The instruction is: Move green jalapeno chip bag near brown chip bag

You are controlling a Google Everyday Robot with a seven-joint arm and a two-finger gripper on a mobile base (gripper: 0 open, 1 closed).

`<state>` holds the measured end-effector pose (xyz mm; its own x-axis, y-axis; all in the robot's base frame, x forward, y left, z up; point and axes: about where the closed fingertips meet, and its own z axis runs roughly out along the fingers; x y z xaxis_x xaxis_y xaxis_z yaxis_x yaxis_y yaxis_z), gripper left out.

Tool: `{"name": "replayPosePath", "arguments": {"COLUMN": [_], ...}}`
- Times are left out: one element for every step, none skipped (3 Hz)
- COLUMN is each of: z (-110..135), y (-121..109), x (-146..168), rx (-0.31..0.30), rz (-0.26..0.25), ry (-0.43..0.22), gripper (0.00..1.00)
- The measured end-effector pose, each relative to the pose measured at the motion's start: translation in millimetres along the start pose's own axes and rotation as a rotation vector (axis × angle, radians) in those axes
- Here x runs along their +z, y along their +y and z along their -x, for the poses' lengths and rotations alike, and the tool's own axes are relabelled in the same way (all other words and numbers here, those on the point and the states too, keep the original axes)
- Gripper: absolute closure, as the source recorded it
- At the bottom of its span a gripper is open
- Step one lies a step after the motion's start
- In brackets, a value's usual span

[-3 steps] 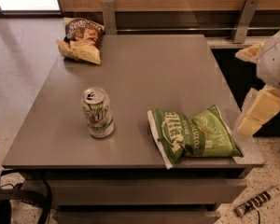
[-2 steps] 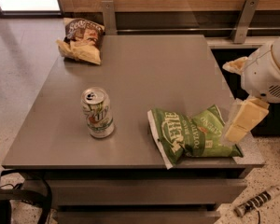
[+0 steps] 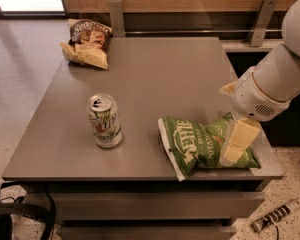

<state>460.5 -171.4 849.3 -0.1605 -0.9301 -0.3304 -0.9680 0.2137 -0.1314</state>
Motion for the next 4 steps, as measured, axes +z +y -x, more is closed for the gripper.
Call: {"name": "replayPosePath", "arguments": {"z": [1.4,2.0,2.7,3.3], "y": [9.5,11.0,11.4,12.0], "x": [25.2,27.4,27.3,27.5], "rx": [-0.048,-0.055,-0.056,-0.058], "rz": [0.065,0.071,0.070,0.071], "ry": [0.024,0.027,0.027,0.027], "gripper": [0.00,0.15,0.39,0.62]}}
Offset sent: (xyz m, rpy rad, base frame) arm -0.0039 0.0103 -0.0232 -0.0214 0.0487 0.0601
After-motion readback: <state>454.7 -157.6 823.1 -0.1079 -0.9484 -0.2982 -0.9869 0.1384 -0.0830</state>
